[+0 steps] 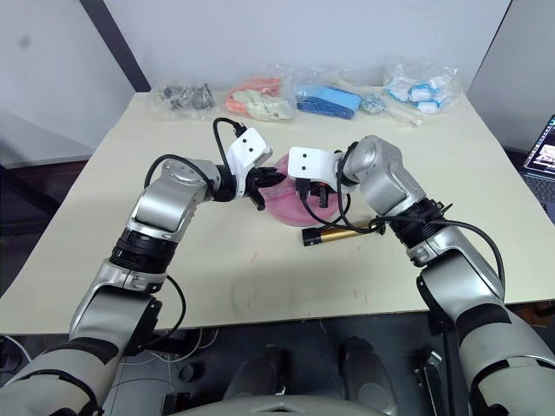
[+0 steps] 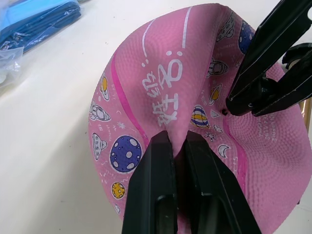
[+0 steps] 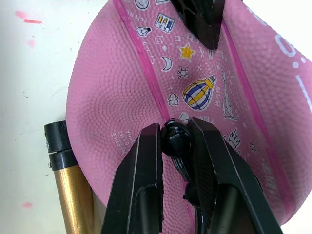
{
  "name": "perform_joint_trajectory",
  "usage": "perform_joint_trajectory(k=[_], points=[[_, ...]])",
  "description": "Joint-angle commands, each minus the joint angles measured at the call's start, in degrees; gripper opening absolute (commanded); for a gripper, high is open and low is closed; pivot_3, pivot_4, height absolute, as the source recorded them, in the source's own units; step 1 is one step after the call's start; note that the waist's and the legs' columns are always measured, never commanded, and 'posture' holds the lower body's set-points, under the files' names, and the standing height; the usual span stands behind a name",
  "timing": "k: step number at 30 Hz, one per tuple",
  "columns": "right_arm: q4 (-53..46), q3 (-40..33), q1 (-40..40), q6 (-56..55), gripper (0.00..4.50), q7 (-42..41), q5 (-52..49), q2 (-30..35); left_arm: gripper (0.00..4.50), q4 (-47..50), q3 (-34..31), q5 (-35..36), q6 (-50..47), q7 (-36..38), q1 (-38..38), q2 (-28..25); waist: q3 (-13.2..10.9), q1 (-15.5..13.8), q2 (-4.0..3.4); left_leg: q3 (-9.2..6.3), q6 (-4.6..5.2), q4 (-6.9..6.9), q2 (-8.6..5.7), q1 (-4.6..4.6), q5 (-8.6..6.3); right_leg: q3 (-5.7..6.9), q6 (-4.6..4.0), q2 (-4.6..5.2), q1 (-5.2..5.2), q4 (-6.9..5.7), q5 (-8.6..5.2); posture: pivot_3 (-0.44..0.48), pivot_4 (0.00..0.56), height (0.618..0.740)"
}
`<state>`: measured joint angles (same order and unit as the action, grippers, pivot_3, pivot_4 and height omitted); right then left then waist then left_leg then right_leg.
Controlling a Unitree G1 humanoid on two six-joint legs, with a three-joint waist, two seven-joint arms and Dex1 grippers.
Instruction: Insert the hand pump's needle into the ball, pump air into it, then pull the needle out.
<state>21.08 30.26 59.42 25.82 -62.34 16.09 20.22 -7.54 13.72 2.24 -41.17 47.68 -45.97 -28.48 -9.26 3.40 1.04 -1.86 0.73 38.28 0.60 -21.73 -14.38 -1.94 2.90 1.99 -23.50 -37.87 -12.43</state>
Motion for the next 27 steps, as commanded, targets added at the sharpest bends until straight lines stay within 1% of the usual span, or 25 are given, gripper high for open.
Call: perform_joint_trajectory(k=[1, 20, 27], points=[[5.21, 2.76, -1.74, 0.99, 0.33, 1.11, 2.92, -0.19, 0.0, 0.18, 1.72, 0.41, -1.16, 1.2, 1.47, 0.35, 0.04, 0.09, -0.01, -0.01, 0.0, 0.0, 0.0, 0.01, 0.0, 0.0, 0.0, 0.0, 0.01, 0.0, 0.0, 0.0, 0.15, 0.74], [13.73, 4.03, -2.21, -0.67, 0.33, 3.15, 5.18, -2.12, 0.0, -0.13, 1.39, 0.22, -1.56, 1.17, 1.49, 0.53, 0.55, 0.48, -0.05, -0.07, 0.0, -0.06, 0.0, 0.1, 0.0, -0.04, -0.01, 0.0, 0.06, 0.03, -0.02, 0.0, 0.15, 0.74], [16.75, 4.21, -2.25, -1.24, 0.33, 4.23, 5.82, -3.28, 0.0, 0.23, 1.14, 0.38, -2.09, 1.12, 1.62, 0.48, 0.61, 0.49, -0.06, -0.08, 0.0, -0.07, 0.0, 0.11, -0.01, -0.04, -0.19, 0.01, 0.08, 0.04, -0.13, 0.0, 0.15, 0.74]])
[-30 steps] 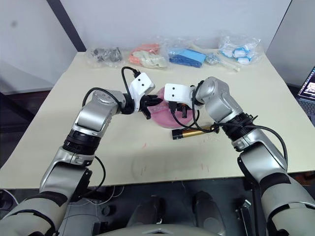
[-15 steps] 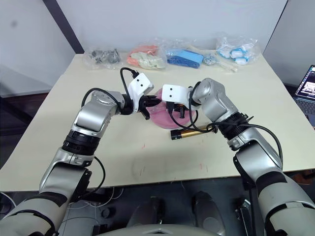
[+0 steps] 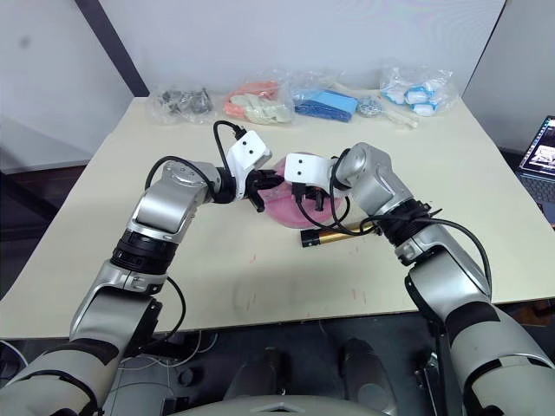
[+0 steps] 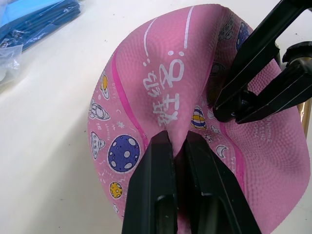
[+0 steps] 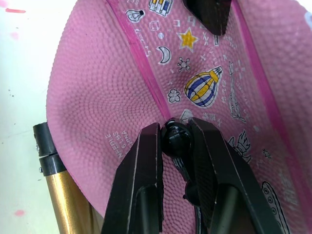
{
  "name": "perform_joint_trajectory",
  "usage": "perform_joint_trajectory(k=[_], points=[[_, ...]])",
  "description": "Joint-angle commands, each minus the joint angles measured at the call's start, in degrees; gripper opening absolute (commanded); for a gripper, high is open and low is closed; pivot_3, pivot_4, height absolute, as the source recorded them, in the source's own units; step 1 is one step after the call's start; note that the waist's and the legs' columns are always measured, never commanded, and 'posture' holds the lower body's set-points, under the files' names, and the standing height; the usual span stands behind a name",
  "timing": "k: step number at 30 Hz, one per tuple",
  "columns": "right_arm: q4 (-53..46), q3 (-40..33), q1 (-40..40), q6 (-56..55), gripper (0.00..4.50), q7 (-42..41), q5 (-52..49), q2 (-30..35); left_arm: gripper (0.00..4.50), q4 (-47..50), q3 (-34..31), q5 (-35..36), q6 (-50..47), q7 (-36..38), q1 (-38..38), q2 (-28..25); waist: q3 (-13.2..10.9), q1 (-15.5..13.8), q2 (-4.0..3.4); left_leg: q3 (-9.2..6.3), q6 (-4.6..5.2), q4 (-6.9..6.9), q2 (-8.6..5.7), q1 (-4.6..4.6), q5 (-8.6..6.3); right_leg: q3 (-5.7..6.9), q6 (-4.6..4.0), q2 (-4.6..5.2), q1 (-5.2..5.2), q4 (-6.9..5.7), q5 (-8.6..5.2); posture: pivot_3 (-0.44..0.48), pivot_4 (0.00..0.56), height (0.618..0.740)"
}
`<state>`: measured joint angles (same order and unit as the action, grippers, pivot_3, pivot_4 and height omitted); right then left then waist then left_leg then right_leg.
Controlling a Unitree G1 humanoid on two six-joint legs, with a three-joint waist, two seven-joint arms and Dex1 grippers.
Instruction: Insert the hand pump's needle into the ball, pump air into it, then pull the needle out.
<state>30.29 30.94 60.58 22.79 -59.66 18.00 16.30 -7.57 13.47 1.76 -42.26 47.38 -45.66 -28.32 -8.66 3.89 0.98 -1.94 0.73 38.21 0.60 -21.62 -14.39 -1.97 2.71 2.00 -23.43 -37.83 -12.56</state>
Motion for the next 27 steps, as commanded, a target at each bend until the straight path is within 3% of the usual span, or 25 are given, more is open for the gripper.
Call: perform_joint_trajectory(k=[1, 7, 12, 19, 26, 27], points=[[8.13, 3.59, -3.5, 1.73, 0.33, 1.84, 4.08, 0.48, 0.0, 0.37, 1.38, 0.89, -1.09, 1.41, 1.39, 0.29, 0.01, 0.02, 0.0, 0.0, 0.0, 0.0, 0.0, 0.0, 0.0, 0.0, -0.01, 0.0, 0.0, 0.0, 0.0, 0.0, 0.15, 0.74], [10.51, 3.1, -4.35, 1.0, 0.33, 3.22, 4.04, -0.03, 0.0, 0.24, 1.34, 0.93, -1.17, 1.31, 1.43, 0.39, 0.17, 0.11, 0.0, 0.03, 0.0, -0.12, 0.0, 0.29, -0.01, -0.08, -0.04, 0.0, 0.19, 0.05, -0.03, 0.0, 0.15, 0.74], [6.56, -1.19, -5.53, 1.62, 0.33, 3.51, 0.69, 0.15, 0.0, -1.28, 1.71, 0.32, 0.29, 0.99, 1.36, 0.62, 0.17, 0.07, 0.01, 0.07, -0.01, -0.52, -0.02, 0.96, -0.01, -0.2, -0.07, 0.0, 0.67, 0.3, -0.08, 0.0, 0.15, 0.74], [-7.75, -6.56, -8.45, 6.68, 0.33, 2.62, -2.57, 3.28, 0.0, -4.7, 2.09, -0.89, 4.57, 1.07, -0.2, 1.24, 0.07, -0.63, -0.06, 0.02, 0.0, -0.58, -0.06, 0.85, -0.01, -0.17, -0.07, 0.03, 0.66, 0.47, -0.07, 0.0, 0.15, 0.74], [-15.2, -7.19, -8.49, 13.27, 0.33, 2.45, -4.51, 3.44, 0.0, -7.27, 2.25, -1.57, 6.71, 1.54, -1.57, 1.9, 0.02, -1.67, -0.09, -0.01, 0.0, -0.91, -0.08, 0.45, -0.01, -0.06, -0.05, 0.05, 0.41, 0.96, -0.06, 0.0, 0.15, 0.74], [-15.56, -7.47, -8.32, 14.17, 1.13, 2.52, -4.9, 3.31, 0.0, -7.57, 2.28, -1.65, 6.93, 1.59, -1.75, 1.97, 0.02, -1.69, -0.09, -0.02, 0.0, -0.9, -0.08, 0.28, -0.01, -0.06, -0.02, 0.05, 0.27, 0.97, -0.04, 0.0, 0.15, 0.74]])
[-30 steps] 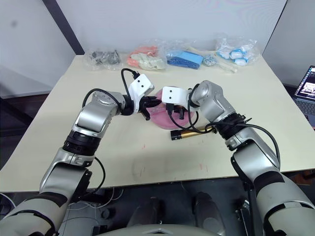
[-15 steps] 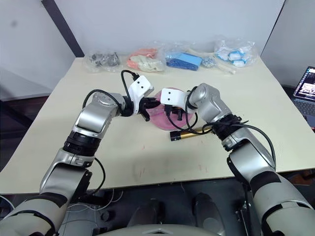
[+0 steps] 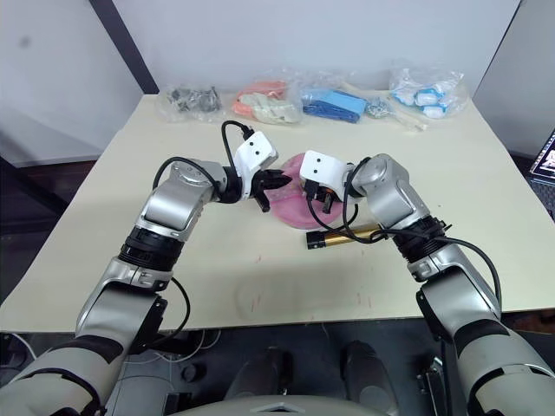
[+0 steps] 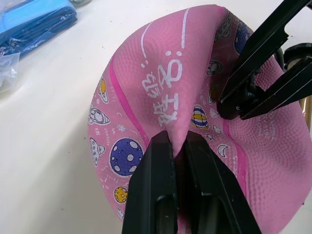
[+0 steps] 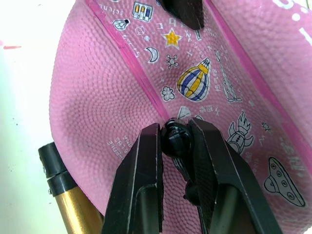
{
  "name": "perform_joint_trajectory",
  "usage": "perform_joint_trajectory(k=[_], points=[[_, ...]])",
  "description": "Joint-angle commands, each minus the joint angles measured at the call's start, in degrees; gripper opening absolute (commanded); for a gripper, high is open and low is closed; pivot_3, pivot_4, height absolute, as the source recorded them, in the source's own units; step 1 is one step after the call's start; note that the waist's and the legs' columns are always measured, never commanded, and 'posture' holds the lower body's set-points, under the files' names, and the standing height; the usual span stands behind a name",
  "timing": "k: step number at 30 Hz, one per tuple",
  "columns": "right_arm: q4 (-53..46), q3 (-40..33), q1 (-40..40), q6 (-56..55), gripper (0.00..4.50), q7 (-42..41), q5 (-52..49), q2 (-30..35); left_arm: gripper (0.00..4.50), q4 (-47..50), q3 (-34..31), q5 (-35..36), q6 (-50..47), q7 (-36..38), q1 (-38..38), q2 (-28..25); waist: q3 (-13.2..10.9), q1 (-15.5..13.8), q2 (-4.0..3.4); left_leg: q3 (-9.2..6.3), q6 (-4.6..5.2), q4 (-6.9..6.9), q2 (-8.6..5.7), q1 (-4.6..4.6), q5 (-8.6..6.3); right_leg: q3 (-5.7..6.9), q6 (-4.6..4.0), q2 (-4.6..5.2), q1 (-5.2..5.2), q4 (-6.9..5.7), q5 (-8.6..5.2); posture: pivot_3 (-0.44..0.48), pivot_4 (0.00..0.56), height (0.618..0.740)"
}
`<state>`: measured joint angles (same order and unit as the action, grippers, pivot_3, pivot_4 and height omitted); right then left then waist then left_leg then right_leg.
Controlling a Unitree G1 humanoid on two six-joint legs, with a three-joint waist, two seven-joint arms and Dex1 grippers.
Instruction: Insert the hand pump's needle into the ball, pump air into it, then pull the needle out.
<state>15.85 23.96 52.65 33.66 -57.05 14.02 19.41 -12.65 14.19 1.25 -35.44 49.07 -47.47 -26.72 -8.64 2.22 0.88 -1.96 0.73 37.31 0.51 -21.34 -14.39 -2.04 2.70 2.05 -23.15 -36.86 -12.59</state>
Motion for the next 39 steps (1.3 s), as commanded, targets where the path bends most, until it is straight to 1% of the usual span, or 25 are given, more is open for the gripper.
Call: perform_joint_trajectory(k=[1, 2, 3, 4, 5, 10, 14, 15, 17, 21, 22, 23, 28, 30, 33, 34, 35, 37, 39], points=[[-2.46, -0.7, -0.45, 4.17, 1.35, -0.58, -1.39, 0.53, 0.0, -2.79, 1.51, -1.13, 0.23, 0.01, -0.22, 0.42, 0.0, -0.05, 0.0, 0.0, 0.0, 0.01, -0.01, -0.15, 0.0, 0.01, 0.05, 0.01, -0.12, 0.0, 0.03, 0.0, 0.15, 0.74], [-3.85, -1.2, -0.47, 4.95, 1.68, -0.51, -1.83, 0.73, 0.38, -3.07, 1.42, -1.17, 0.45, 0.0, -0.46, 0.45, 0.0, -0.13, 0.0, 0.0, 0.0, 0.06, -0.01, -0.33, 0.01, 0.06, 0.19, 0.01, -0.24, 0.0, 0.12, 0.0, 0.15, 0.74], [-6.03, -1.8, -0.6, 5.81, 2.11, -0.41, -2.15, 1.36, 0.81, -3.27, 1.24, -1.17, 0.6, -0.03, -0.71, 0.47, -0.02, -0.22, -0.02, 0.0, 0.0, 0.1, -0.02, -0.5, 0.01, 0.13, 0.2, 0.01, -0.37, 0.0, 0.13, 0.0, 0.15, 0.74], [-8.41, -2.27, -0.93, 6.73, 2.63, -0.55, -2.54, 2.18, 1.19, -3.35, 1.03, -1.13, 0.74, -0.09, -0.8, 0.48, -0.08, -0.36, -0.04, 0.0, 0.0, 0.1, -0.03, -0.59, 0.01, 0.16, 0.2, 0.02, -0.44, 0.0, 0.13, 0.0, 0.15, 0.74], [-11.61, -3.41, -1.47, 8.3, 2.9, -0.7, -3.5, 3.0, 1.36, -3.28, 0.85, -1.09, 0.9, -0.08, -0.8, 0.42, -0.15, -0.41, -0.05, 0.0, 0.0, 0.1, -0.05, -0.68, 0.01, 0.26, 0.19, 0.05, -0.5, 0.0, 0.13, 0.0, 0.15, 0.74], [-26.05, -8.12, -5.04, 15.83, 2.9, -1.37, -8.34, 7.39, 1.36, -1.94, -0.22, -0.26, 1.15, 0.31, -0.38, 0.11, -0.25, -0.46, -0.11, -0.11, -0.01, 0.1, -0.07, -1.35, 0.01, 0.46, -0.05, 0.1, -1.02, 0.05, 0.26, 0.0, 0.15, 0.74], [-36.88, -12.67, -10.07, 20.25, 2.9, -0.19, -12.35, 11.49, 1.36, -0.24, -1.57, 1.33, 1.21, 1.25, -0.15, -0.07, -0.38, -0.68, -0.06, -0.18, 0.0, 0.08, -0.09, -1.47, 0.01, 0.56, -0.05, 0.13, -1.07, 0.11, 0.26, 0.0, 0.15, 0.74], [-39.42, -14.59, -11.84, 21.82, 3.04, 0.25, -13.62, 12.27, 1.79, 0.72, -2.21, 2.43, 0.44, 1.87, -0.16, -0.2, -0.47, -0.75, -0.04, -0.18, 0.0, 0.08, -0.1, -1.48, 0.01, 0.56, 0.05, 0.14, -1.07, 0.12, 0.2, 0.0, 0.15, 0.74], [-43.48, -17.67, -15.06, 23.43, 3.04, 1.12, -15.64, 13.92, 2.4, 2.66, -3.87, 4.67, -1.07, 2.49, -0.28, -0.35, -0.74, -0.78, -0.03, -0.16, 0.0, 0.09, -0.1, -1.5, 0.01, 0.55, 0.14, 0.15, -1.07, 0.13, 0.15, 0.0, 0.15, 0.74], [-50.04, -22.77, -19.79, 26.13, 3.04, 2.81, -20.03, 15.52, 4.34, 7.45, -8.31, 10.25, -5.37, 4.6, 0.26, -2.15, -1.49, -0.51, 0.09, -0.12, 0.0, 0.11, -0.09, -1.59, 0.01, 0.52, 0.15, 0.15, -1.17, 0.11, 0.15, 0.0, 0.15, 0.74], [-51.51, -24.15, -20.67, 27.21, 3.04, 3.19, -21.38, 15.6, 4.46, 8.71, -9.11, 11.26, -5.9, 5.01, 0.66, -2.86, -1.53, -0.35, 0.12, -0.13, -0.01, 0.11, -0.08, -1.64, 0.01, 0.52, 0.13, 0.14, -1.23, 0.09, 0.16, 0.0, 0.15, 0.74], [-52.81, -25.57, -21.52, 28.05, 3.04, 3.75, -22.47, 15.69, 4.46, 10.03, -10.24, 12.58, -6.42, 5.56, 1.1, -3.66, -1.53, -0.27, 0.11, -0.13, -0.01, 0.1, -0.07, -1.75, 0.02, 0.52, -0.04, 0.13, -1.35, 0.07, 0.26, 0.0, 0.15, 0.74], [-58.11, -31.12, -25.98, 29.67, 3.04, 5.3, -27.38, 17.66, 4.46, 14.78, -14.04, 18.78, -11.29, 8.77, 2.89, -8.36, -1.54, -0.2, 0.11, -0.13, -0.02, 0.09, -0.07, -1.88, 0.01, 0.51, -0.05, 0.15, -1.47, 0.11, 0.26, 0.0, 0.15, 0.74], [-60.84, -35.62, -28.75, 30.54, 3.04, 5.55, -30.1, 17.88, 4.46, 17.48, -15.47, 22.04, -12.37, 12.07, 4.32, -11.44, -1.56, -0.3, 0.13, -0.12, -0.02, 0.09, -0.09, -1.93, 0.01, 0.53, -0.04, 0.18, -1.49, 0.11, 0.25, 0.0, 0.15, 0.74], [-64.23, -42.59, -33.14, 31.94, 3.85, 5.82, -34.57, 17.42, 4.5, 20.95, -16.79, 27.57, -16.6, 17.08, 5.92, -16.42, -1.57, -0.53, 0.15, -0.21, -0.02, 0.17, -0.09, -2.15, 0.02, 0.62, -0.04, 0.18, -1.65, 0.11, 0.26, 0.0, 0.15, 0.74], [-65.33, -44.41, -34.91, 31.85, 4.31, 6.11, -35.44, 17.57, 4.5, 22.44, -16.72, 29.46, -17.98, 19.08, 6.79, -18.4, -1.57, -0.59, 0.15, -0.25, -0.02, 0.19, -0.09, -2.22, 0.02, 0.67, -0.04, 0.18, -1.68, 0.11, 0.26, 0.0, 0.15, 0.74], [-66.87, -46.46, -37.4, 31.13, 4.41, 6.24, -35.95, 17.94, 4.5, 24.27, -16.32, 31.03, -18.84, 21.19, 7.98, -20.53, -1.57, -0.66, 0.15, -0.27, -0.02, 0.21, -0.09, -2.23, 0.02, 0.7, -0.04, 0.19, -1.67, 0.11, 0.26, 0.0, 0.15, 0.74], [-69.37, -49.6, -42.15, 29.77, 4.41, 6.6, -36.74, 18.87, 4.5, 27.25, -15.32, 33.05, -19.3, 23.33, 9.83, -23.17, -1.57, -0.73, 0.14, -0.26, -0.02, 0.21, -0.09, -2.23, 0.02, 0.7, -0.03, 0.2, -1.67, 0.11, 0.25, 0.0, 0.15, 0.74], [-71.69, -51.25, -47.83, 26.23, 4.41, 7.8, -34.5, 20.12, 4.5, 29.83, -14.08, 33.89, -18.88, 23.6, 11.09, -23.67, -1.57, -1.23, 0.15, -0.25, -0.02, 0.21, -0.1, -2.23, 0.02, 0.69, 0.06, 0.21, -1.67, 0.11, 0.2, 0.0, 0.15, 0.74]])
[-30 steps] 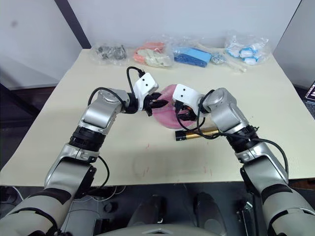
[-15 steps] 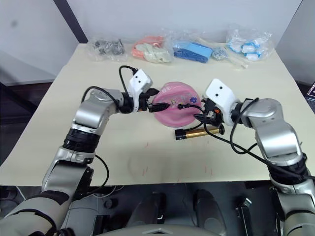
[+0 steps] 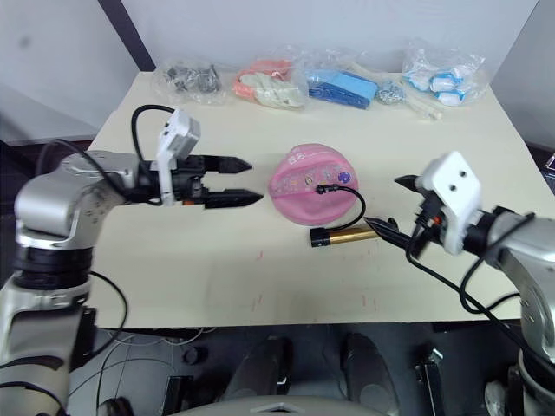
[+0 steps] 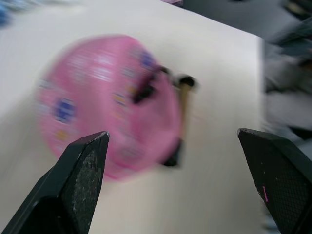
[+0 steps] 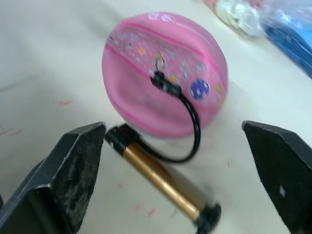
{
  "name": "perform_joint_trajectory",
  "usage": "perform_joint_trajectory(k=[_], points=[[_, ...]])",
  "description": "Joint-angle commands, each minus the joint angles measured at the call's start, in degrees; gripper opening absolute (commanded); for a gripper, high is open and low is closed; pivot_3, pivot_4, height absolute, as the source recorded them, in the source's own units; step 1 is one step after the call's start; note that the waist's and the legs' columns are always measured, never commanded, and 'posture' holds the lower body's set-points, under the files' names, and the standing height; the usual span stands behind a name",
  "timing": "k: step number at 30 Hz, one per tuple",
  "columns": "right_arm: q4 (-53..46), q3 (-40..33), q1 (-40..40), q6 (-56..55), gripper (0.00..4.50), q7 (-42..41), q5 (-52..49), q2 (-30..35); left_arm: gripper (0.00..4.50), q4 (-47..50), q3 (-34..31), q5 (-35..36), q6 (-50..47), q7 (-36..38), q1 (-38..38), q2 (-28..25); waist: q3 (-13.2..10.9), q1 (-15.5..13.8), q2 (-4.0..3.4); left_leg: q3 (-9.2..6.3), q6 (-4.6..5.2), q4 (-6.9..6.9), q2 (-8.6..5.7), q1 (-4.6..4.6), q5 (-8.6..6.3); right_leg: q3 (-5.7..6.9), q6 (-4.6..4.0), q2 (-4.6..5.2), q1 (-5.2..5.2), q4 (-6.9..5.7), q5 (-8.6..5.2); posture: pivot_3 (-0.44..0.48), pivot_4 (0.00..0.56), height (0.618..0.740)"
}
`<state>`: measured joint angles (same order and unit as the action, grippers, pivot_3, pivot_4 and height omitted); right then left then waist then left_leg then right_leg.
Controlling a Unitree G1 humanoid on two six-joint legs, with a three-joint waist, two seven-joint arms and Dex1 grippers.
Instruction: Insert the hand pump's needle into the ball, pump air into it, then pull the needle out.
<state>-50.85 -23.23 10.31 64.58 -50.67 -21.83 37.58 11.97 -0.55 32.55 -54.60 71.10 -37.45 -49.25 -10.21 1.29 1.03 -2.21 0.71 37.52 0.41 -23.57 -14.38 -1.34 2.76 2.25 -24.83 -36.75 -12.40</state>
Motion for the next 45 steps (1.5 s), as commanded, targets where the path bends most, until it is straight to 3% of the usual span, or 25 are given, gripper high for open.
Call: perform_joint_trajectory(k=[1, 10, 18, 20, 25, 28, 36, 45], points=[[-5.73, -5.08, -7.47, -5.59, 4.41, 1.57, 0.92, 1.77, 4.5, 6.06, 1.11, 3.0, 0.22, 1.34, 1.36, -0.97, 0.0, -0.59, 0.0, 0.0, 0.0, 0.02, 0.0, 0.0, 0.0, 0.01, 0.06, 0.0, 0.01, 0.0, -0.04, 0.0, 0.15, 0.74], [-9.15, -22.66, -25.85, -6.51, 4.41, -0.87, -13.1, 0.45, 4.5, 6.42, 12.8, -1.88, -0.56, -8.65, -2.61, 8.25, -0.01, -1.14, 0.04, -0.01, 0.02, 0.83, 0.03, -0.12, -0.01, 0.03, 0.32, -0.06, 0.22, -0.13, 0.03, 0.0, 0.15, 0.74], [-9.15, -32.25, -39.17, -12.41, 4.41, 7.66, -27.15, 3.14, 4.5, -0.28, 23.31, -8.26, 1.42, -12.82, -9.64, 18.27, 0.04, -0.91, 0.03, 0.16, 0.04, 1.0, 0.06, 0.04, 0.01, -0.19, 0.41, -0.13, 0.37, -0.13, 0.22, 0.0, 0.15, 0.74], [-9.15, -33.48, -43.87, -14.5, 4.41, 10.86, -29.43, 4.08, 4.5, -4.17, 27.59, -11.98, 3.17, -15.49, -11.6, 22.83, 0.05, -0.78, 0.01, 0.23, 0.04, 0.99, 0.06, 0.06, 0.01, -0.26, 0.42, -0.13, 0.37, -0.13, 0.22, 0.0, 0.15, 0.74], [-9.15, -33.12, -50.28, -19.77, 4.41, 17.26, -33.6, 6.52, 4.5, -12.22, 32.81, -17.61, 8.58, -17.43, -13.6, 29.87, 0.03, -0.73, 0.07, 0.23, 0.05, 0.99, 0.03, -0.01, 0.0, -0.29, 0.44, -0.13, 0.36, -0.08, 0.23, 0.0, 0.15, 0.74], [-9.15, -31.94, -53.57, -23.28, 4.5, 21.02, -35.21, 8.29, 3.81, -18.09, 34.37, -20.29, 12.97, -17.8, -14.73, 34.12, 0.03, -0.81, 0.05, 0.21, 0.06, 0.98, 0.06, -0.01, 0.0, -0.27, 0.43, -0.16, 0.35, -0.08, 0.23, 0.0, 0.15, 0.74], [-9.15, -27.56, -56.71, -28.48, 4.5, 28.47, -36.21, 12.29, 3.81, -35.1, 35.86, -28.08, 24.06, -18.54, -18.62, 43.9, 0.03, -1.63, 0.07, 0.24, 0.08, 1.14, 0.01, -0.12, -0.02, -0.31, 0.42, -0.13, 0.36, -0.02, 0.22, 0.0, 0.15, 0.74], [-9.15, -23.8, -57.41, -29.56, 4.5, 31.08, -34.1, 13.69, 3.81, -53.25, 36.7, -35.82, 33.05, -21.8, -23.28, 53.73, 0.02, -2.23, 0.09, 0.22, 0.15, 1.27, -0.01, -0.21, -0.06, -0.3, 0.47, -0.13, 0.36, -0.01, 0.25, 0.0, 0.15, 0.74]])
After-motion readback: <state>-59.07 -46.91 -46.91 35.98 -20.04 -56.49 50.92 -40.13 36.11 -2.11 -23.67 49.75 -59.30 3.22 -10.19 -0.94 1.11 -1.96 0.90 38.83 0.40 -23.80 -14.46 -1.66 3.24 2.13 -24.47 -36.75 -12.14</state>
